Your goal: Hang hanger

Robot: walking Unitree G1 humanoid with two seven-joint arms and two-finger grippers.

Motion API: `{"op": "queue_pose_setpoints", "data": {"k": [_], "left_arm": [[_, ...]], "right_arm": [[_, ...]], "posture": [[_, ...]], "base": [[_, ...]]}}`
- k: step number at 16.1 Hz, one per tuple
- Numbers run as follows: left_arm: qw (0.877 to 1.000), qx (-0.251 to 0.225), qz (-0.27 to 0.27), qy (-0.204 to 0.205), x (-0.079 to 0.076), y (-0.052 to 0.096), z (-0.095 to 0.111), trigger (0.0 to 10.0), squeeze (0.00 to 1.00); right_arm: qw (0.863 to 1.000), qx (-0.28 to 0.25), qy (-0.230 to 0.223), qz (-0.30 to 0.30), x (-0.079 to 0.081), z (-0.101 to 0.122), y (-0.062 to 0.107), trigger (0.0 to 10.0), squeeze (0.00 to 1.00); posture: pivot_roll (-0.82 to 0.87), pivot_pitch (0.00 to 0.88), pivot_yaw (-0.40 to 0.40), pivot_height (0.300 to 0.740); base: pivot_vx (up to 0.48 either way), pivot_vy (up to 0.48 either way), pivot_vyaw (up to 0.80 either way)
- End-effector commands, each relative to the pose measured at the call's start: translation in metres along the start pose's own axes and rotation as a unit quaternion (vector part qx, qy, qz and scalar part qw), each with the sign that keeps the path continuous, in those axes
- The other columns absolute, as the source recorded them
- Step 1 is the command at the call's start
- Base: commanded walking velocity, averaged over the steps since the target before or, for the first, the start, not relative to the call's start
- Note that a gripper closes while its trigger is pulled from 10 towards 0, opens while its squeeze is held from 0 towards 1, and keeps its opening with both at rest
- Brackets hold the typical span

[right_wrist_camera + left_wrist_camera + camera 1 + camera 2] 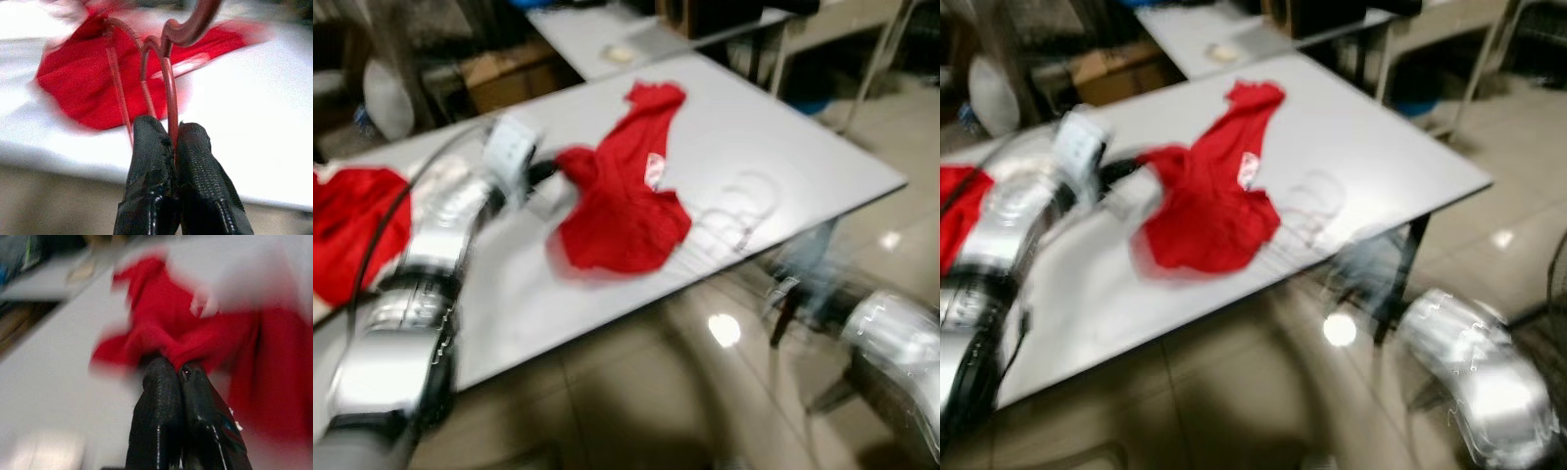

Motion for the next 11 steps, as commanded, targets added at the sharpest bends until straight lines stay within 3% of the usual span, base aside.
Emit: {"op": "queue_pose_setpoints", "data": {"k": [1,4,5,6,8,9,10,11], "left_arm": [[1.0,0.023,0.015,0.0,0.011,0.012,-0.012,0.0,0.0],[1.0,0.022,0.015,0.0,0.01,0.014,-0.012,0.0,0.0],[1.0,0.025,0.015,0.0,0.008,0.018,-0.013,0.0,0.0],[0.999,0.03,0.015,-0.001,0.006,0.023,-0.015,0.0,0.0],[1.0,0.028,0.014,-0.002,0.004,0.024,-0.015,0.0,0.0],[1.0,0.017,0.011,-0.004,0.0,0.02,-0.01,0.0,0.0],[1.0,0.0,0.006,-0.003,-0.007,0.014,0.0,0.0,0.0],[1.0,-0.006,0.002,-0.002,-0.011,0.012,0.005,0.0,0.0]], "right_arm": [[0.999,-0.017,-0.004,-0.034,-0.014,0.006,0.003,10.0,0.0],[1.0,-0.016,0.004,-0.024,-0.014,0.008,-0.003,10.0,0.0],[0.998,-0.013,0.006,-0.063,-0.028,0.006,-0.005,10.0,0.0],[0.991,-0.012,0.003,-0.135,-0.053,0.005,-0.003,10.0,0.0],[0.991,-0.055,-0.025,-0.121,-0.058,0.02,0.001,10.0,0.0],[0.997,-0.069,-0.018,-0.028,-0.03,0.028,0.001,10.0,0.0],[0.995,-0.07,-0.012,0.076,0.005,0.029,0.006,10.0,0.0],[0.991,-0.07,-0.011,0.117,0.019,0.029,0.009,10.0,0.0]], "posture": [[-0.17,0.0,0.096,0.74],[-0.16,0.0,0.087,0.74],[-0.16,0.0,0.087,0.74],[-0.16,0.0,0.087,0.74],[-0.16,0.0,0.08,0.74],[-0.16,0.0,0.076,0.74],[-0.16,0.0,0.08,0.74],[-0.16,0.0,0.082,0.74]], "base": [[0.0,0.0,0.0],[0.0,0.0,0.0],[0.0,0.0,0.0],[0.0,0.0,0.0],[0.0,0.0,0.0],[0.0,0.0,0.0],[0.0,0.0,0.0],[0.0,0.0,0.0]]}}
Point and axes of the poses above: a point about 5 cm out from each wrist's last joint towards the gripper, its own y axis pointing back from the gripper into the wrist, its own z axis along the axis of the wrist's last joint, x = y × z, the point moved 5 cm from there along -y, pointing out of the wrist towards the gripper, and after that the axes turned 9 degrees about y, right-handed, at the moved point
